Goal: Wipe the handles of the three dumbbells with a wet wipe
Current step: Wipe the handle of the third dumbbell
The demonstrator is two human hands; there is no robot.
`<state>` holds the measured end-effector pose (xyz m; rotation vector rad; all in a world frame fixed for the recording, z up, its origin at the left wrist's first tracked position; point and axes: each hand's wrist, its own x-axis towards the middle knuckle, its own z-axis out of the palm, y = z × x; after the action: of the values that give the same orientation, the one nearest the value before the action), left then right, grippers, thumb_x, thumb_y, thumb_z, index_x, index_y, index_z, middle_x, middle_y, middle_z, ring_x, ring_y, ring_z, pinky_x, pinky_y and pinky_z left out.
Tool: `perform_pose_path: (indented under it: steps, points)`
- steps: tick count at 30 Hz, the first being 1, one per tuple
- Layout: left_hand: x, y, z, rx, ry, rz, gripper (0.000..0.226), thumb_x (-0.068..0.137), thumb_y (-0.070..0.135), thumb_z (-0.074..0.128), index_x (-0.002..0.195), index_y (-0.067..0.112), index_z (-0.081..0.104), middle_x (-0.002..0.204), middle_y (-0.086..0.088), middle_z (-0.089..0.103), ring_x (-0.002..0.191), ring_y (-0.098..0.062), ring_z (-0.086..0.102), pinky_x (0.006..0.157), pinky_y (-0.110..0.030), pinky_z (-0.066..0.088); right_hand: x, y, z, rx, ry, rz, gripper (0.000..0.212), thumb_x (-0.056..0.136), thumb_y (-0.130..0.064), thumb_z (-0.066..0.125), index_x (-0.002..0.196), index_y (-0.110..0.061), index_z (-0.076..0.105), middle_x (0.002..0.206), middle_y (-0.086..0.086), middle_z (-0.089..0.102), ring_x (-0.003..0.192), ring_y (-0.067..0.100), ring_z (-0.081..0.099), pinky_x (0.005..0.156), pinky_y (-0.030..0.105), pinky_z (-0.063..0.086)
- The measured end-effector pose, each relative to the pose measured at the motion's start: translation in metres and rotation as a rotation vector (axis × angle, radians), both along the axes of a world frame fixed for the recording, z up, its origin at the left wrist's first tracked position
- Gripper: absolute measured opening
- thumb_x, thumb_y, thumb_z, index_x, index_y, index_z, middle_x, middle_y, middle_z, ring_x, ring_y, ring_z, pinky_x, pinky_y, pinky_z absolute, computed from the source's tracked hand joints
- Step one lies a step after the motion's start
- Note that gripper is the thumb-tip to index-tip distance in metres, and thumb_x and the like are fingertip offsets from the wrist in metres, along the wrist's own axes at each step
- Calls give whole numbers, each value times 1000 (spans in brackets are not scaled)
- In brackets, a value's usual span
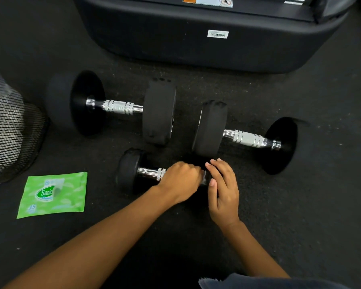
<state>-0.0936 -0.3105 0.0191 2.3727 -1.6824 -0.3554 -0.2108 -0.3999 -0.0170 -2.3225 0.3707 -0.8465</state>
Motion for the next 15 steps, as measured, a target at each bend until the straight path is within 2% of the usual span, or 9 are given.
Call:
perform_pose_path:
  steps: [2, 4, 6, 9, 11, 13, 15]
  points:
    - [3, 11, 1, -70, 48, -31, 23, 92, 16, 46, 96, 6, 66, 88, -10, 70, 79, -26, 66, 78, -37, 51, 0, -1, 0, -6, 1, 3, 38, 98, -19, 32, 119, -1, 58, 125, 12, 55, 127, 21, 43, 103, 45, 38]
    - [10, 22, -5, -132, 53, -14, 30, 94, 22, 41, 103, 10, 67, 96, -4, 71, 86, -19, 66, 85, -33, 50, 0, -1, -1, -8, -2, 3, 38, 98, -20, 32, 119, -1, 58, 124, 12, 55, 127, 22, 43, 103, 46, 38]
    - [16, 24, -7, -88, 68, 14, 32, 97, 23, 38, 105, 11, 66, 98, -5, 70, 89, -21, 64, 88, -34, 47, 1, 0, -1, -12, -4, 1, 39, 98, -20, 32, 119, -1, 58, 124, 13, 56, 126, 23, 44, 103, 47, 38]
    - [9, 10, -4, -50, 19, -35, 17, 91, 14, 52, 97, 7, 66, 87, -9, 69, 79, -27, 65, 79, -39, 50, 1, -1, -2, -9, -9, 2, 38, 97, -18, 32, 119, -1, 58, 124, 13, 56, 126, 23, 44, 103, 47, 38]
    - [2, 10, -7, -123, 21, -52, 9, 85, 12, 60, 90, 8, 67, 79, -7, 69, 71, -24, 66, 73, -37, 54, 0, -1, -2, -4, -5, 3, 38, 97, -17, 33, 119, -1, 58, 125, 12, 55, 127, 23, 43, 102, 47, 39]
    - [1, 20, -12, -198, 74, -18, 23, 89, 23, 51, 101, 11, 67, 92, -2, 70, 84, -18, 66, 83, -31, 51, 0, -1, -2, 1, -5, 6, 38, 98, -20, 32, 120, -2, 57, 125, 11, 55, 127, 22, 43, 102, 47, 39]
    - [3, 30, -11, -229, 127, 10, 36, 90, 34, 43, 111, 14, 63, 106, 1, 67, 98, -13, 61, 93, -24, 40, 0, -1, -1, 0, -8, 8, 38, 99, -22, 31, 120, -3, 57, 125, 10, 54, 127, 23, 43, 103, 47, 39]
